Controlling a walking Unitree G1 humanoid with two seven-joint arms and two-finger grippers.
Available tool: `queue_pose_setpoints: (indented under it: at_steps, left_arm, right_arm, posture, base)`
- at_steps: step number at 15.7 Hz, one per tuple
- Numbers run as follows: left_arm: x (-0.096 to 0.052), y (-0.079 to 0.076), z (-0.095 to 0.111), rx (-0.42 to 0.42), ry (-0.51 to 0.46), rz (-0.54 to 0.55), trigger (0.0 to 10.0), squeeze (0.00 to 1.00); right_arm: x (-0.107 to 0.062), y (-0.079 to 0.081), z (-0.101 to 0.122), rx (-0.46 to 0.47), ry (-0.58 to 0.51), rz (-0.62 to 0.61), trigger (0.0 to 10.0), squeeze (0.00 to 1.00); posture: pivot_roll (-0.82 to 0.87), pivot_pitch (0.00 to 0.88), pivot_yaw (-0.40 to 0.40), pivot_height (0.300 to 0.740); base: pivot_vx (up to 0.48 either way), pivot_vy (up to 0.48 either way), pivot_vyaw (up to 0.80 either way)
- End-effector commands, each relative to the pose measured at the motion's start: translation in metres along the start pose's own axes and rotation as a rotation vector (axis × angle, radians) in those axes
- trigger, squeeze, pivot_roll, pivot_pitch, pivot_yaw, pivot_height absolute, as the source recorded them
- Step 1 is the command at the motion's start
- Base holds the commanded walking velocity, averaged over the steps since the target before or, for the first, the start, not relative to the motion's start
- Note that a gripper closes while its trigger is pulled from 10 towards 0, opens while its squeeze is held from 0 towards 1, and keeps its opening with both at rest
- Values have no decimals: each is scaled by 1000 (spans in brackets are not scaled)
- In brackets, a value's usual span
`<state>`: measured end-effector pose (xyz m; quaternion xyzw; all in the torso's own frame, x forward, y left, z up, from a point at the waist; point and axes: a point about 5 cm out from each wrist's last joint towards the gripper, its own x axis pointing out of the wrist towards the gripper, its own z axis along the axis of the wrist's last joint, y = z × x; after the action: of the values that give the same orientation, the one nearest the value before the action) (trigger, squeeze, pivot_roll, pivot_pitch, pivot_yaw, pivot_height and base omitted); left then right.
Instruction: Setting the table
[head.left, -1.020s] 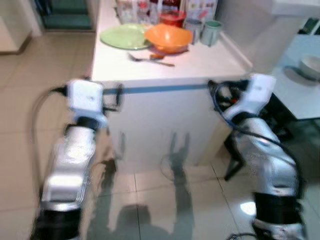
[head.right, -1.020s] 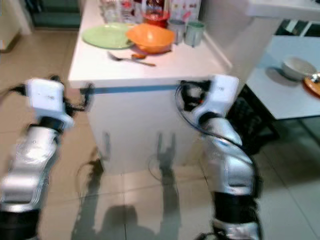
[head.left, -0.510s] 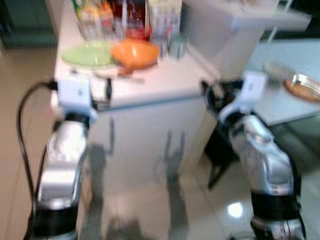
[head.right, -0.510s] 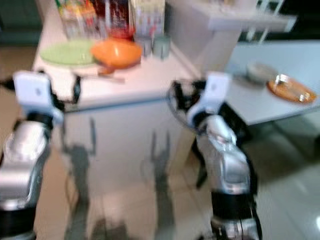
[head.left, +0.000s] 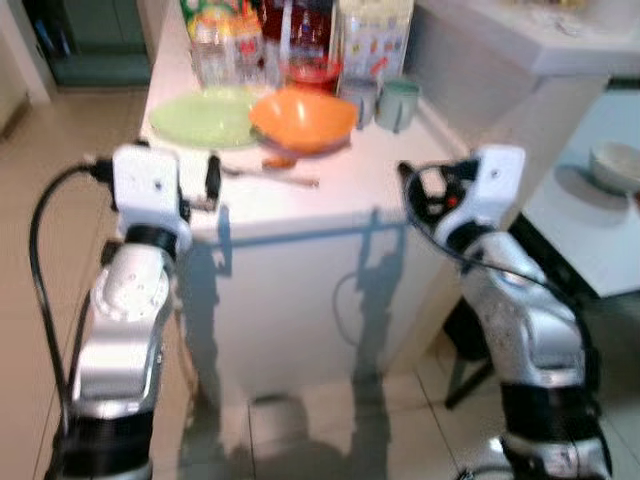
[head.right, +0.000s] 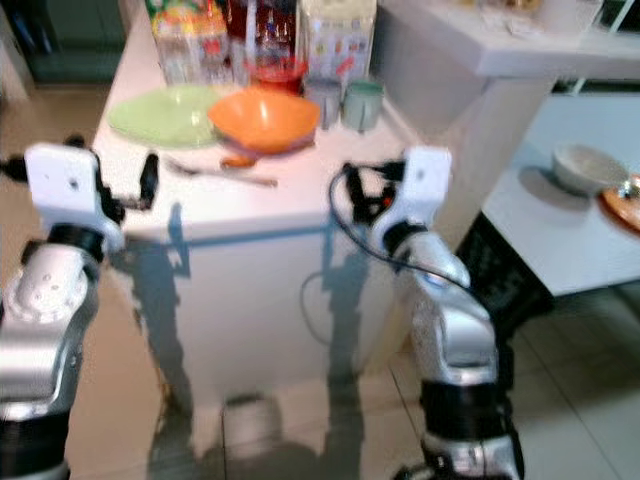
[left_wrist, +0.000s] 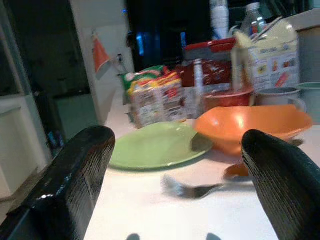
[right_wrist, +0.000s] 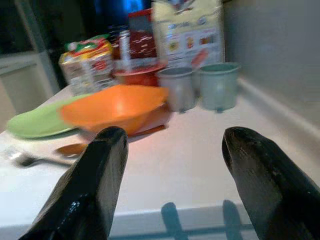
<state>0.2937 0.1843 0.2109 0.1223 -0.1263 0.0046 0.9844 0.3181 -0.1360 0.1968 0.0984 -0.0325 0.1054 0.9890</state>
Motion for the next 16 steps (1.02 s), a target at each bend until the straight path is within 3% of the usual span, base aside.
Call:
queue_pose_setpoints:
  at_steps: [1, 16]
  left_arm:
    - [1, -9, 5, -7, -13, -32, 10000, 0]
    - [-4, -8, 5, -3, -8, -40, 10000, 0]
  right_arm:
    - [-3, -10, 6, -6, -28, -35, 10000, 0]
    - [-4, -12, 15, -52, -26, 12, 10000, 0]
  posture:
    - [34, 0, -62, 740]
    - [37, 0, -80, 740]
  base:
    - [368, 0, 0]
    - [369, 0, 0]
